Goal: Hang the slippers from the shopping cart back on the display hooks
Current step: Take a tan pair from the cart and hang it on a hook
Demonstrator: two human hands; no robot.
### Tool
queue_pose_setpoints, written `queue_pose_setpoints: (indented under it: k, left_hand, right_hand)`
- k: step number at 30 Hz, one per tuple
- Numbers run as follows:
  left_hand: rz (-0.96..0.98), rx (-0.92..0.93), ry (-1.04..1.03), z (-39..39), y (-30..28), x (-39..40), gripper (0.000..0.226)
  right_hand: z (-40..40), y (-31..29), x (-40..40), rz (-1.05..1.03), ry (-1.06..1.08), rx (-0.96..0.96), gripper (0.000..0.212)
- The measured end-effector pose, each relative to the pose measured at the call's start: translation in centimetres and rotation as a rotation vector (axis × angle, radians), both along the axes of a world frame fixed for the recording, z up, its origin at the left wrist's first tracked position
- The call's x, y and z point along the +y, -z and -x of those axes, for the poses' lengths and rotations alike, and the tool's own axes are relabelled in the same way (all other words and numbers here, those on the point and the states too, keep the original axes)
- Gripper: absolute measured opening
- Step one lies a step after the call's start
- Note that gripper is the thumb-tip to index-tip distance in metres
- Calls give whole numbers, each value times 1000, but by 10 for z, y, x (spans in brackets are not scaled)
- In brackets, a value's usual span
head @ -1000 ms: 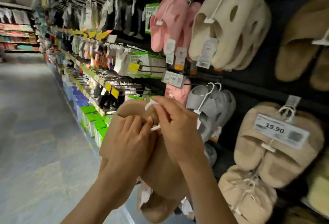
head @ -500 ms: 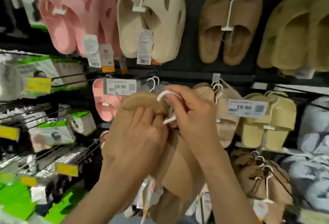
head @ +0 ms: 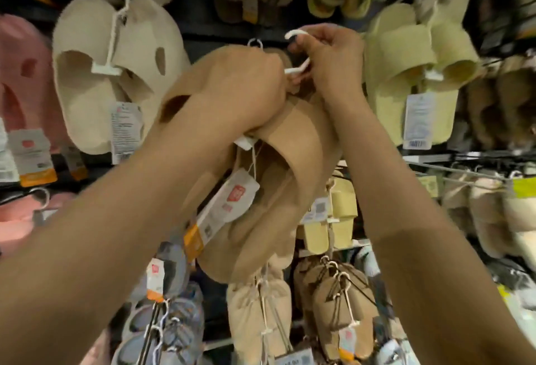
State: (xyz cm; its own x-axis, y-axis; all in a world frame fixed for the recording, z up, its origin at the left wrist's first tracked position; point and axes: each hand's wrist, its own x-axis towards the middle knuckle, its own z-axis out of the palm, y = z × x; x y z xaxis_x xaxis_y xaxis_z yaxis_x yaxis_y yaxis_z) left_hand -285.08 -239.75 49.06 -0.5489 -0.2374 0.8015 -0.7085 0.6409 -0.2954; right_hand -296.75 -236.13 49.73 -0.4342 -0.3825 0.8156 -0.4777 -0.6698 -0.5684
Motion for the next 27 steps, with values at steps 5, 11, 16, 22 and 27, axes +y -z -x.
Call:
queue_pose_setpoints:
  k: [5, 11, 16, 22, 27]
  left_hand:
    - [-68, -53, 4, 42, -42, -60, 28]
    - [-196, -24, 47, 80, -72, -128, 27]
    - [-186, 18, -11, 107, -90, -162, 25]
    - [-119, 133, -65, 110, -95, -184, 26]
    - [-70, 144, -199, 110, -87, -181, 30]
  right_hand:
    - [46, -38, -57, -61, 123, -10, 17]
    - [86, -87, -121, -158, 155, 42, 10]
    - [108, -111, -157, -188, 167, 145, 13]
    - [100, -130, -180, -107, 208, 256, 11]
    - [101, -134, -188, -204, 141, 255, 20]
